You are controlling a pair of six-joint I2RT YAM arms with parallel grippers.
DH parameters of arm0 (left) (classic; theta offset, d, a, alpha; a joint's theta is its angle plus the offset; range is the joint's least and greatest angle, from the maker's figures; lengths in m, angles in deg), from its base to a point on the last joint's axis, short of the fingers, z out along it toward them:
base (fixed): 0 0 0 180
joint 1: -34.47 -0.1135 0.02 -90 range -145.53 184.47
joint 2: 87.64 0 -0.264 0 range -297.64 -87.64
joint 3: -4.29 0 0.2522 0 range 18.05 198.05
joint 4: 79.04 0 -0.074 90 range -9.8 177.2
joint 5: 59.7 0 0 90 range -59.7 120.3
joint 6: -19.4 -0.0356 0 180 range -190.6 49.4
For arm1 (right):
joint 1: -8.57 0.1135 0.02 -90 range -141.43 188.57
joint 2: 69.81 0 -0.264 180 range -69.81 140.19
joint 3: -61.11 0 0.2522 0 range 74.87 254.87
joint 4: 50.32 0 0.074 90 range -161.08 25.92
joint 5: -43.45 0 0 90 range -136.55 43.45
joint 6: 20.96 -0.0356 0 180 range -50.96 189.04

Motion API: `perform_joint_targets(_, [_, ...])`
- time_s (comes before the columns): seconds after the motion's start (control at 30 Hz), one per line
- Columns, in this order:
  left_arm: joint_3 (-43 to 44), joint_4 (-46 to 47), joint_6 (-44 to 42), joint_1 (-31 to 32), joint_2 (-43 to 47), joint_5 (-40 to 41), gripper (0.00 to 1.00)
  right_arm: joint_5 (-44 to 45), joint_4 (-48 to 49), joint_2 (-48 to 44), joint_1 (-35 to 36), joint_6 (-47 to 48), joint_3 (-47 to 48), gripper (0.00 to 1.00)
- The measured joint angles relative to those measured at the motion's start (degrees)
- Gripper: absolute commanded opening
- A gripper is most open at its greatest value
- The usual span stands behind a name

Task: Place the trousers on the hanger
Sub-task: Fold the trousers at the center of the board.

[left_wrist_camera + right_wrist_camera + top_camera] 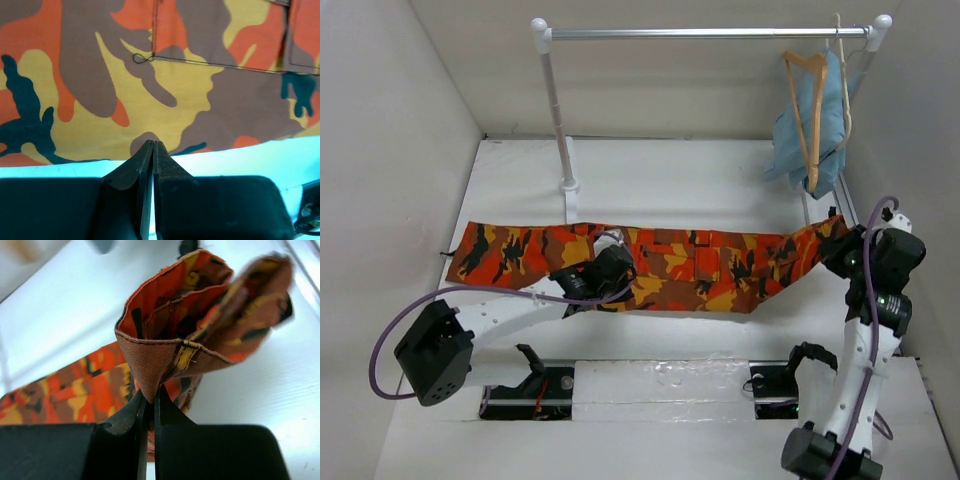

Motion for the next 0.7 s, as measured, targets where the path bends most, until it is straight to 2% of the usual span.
perform_joint_targets(0.3, [-1.66, 8.15, 1.97, 0.00, -5.31, -1.40, 0.00, -2.71, -4.96, -9.20, 12.85, -4.52, 7.34, 0.00])
perform_joint_targets(0.47, [-3.93, 12.31, 3.50, 1.27, -10.29, -2.36, 0.00, -8.04, -5.31, -6.97, 13.40, -5.55, 8.46, 0.00])
perform_joint_targets(0.7, [-4.39, 17.29, 7.58, 10.23, -13.29, -0.74, 0.00, -14.88, -3.15, 0.11, 15.85, -5.64, 10.84, 0.00])
